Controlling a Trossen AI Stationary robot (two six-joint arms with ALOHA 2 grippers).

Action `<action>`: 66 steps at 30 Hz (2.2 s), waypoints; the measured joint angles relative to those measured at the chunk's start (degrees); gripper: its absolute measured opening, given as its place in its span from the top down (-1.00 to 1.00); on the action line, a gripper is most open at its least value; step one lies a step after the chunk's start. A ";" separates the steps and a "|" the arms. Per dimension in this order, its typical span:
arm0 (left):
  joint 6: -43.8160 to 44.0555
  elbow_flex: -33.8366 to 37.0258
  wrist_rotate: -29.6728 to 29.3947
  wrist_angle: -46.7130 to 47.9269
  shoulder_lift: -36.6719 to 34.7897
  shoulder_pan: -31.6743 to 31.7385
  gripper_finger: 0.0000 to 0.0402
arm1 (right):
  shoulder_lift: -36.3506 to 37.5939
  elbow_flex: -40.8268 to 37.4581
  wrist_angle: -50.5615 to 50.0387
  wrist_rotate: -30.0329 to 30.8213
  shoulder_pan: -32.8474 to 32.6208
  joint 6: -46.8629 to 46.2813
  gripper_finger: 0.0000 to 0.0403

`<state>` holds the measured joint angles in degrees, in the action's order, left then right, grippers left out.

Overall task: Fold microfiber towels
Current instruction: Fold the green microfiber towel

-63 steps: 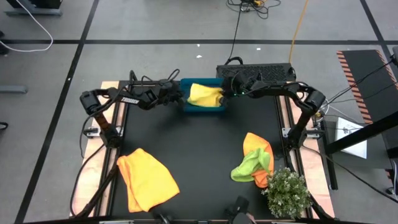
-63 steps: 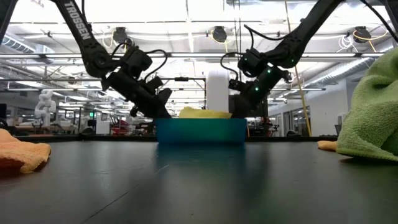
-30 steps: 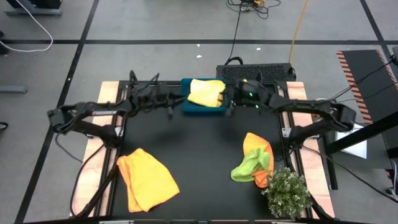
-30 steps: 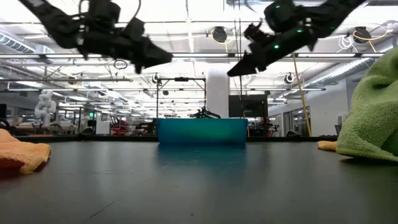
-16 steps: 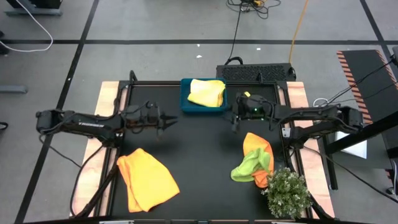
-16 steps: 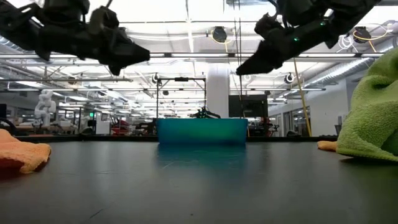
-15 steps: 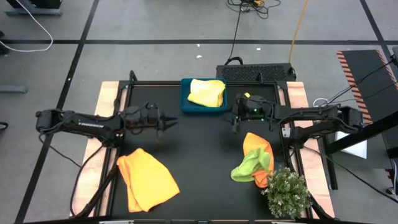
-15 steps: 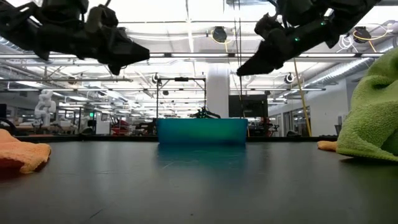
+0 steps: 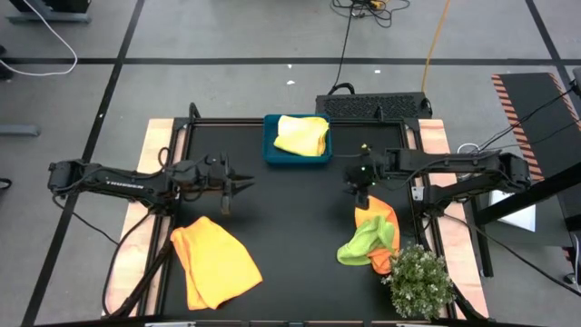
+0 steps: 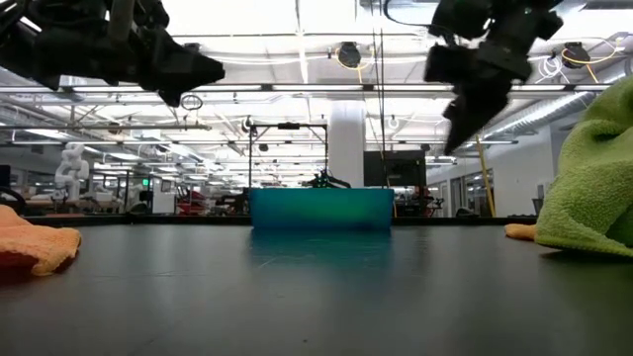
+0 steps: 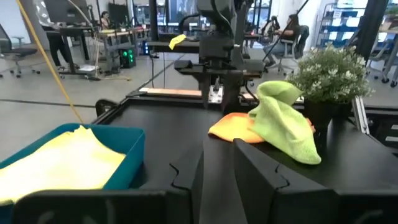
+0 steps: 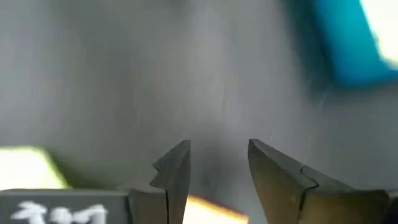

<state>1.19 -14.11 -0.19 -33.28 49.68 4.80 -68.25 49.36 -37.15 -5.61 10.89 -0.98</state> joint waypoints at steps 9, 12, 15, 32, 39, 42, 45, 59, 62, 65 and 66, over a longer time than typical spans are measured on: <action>-0.68 0.02 0.00 1.75 0.19 0.02 0.56 | 0.03 4.71 -16.37 -3.69 0.92 -5.85 0.25; -0.66 0.02 0.00 1.77 0.19 0.02 0.56 | 0.00 4.71 -18.82 -3.62 2.29 -6.93 0.25; -0.37 0.02 0.04 1.95 0.19 0.02 0.56 | 0.00 4.71 -19.30 -3.85 2.88 -6.95 0.25; 2.38 0.02 0.13 3.13 0.19 -0.04 0.56 | 0.00 4.69 -32.93 -27.05 3.77 -18.03 0.15; 2.44 0.02 0.20 3.10 0.19 -0.02 0.56 | 0.00 4.69 -32.71 -29.35 3.77 -19.74 0.01; 2.89 0.02 0.31 3.13 0.19 -0.03 0.56 | 0.00 4.69 -32.07 -30.59 3.76 -20.81 -0.03; 2.88 0.02 0.33 3.42 0.19 -0.17 0.56 | 0.00 4.32 -28.99 -30.63 3.26 -21.15 -0.04; 2.18 0.00 0.28 3.50 0.19 -1.73 0.56 | -0.02 -5.77 -18.58 -33.66 -0.12 -27.15 -0.01; 2.29 0.00 0.26 3.50 0.19 -1.73 0.56 | -0.02 -7.28 -16.76 -33.55 -0.12 -27.30 0.01; 2.27 0.00 0.13 3.48 0.19 -1.73 0.56 | -0.02 -8.40 -14.22 -32.73 -0.12 -26.24 0.05; 2.27 0.00 0.11 3.50 0.19 -1.73 0.56 | -0.02 -8.47 -13.50 -31.93 -0.12 -25.53 0.08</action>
<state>3.47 -14.11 -0.08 -29.78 49.87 3.07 -68.27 40.88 -50.65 -37.54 10.76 -26.50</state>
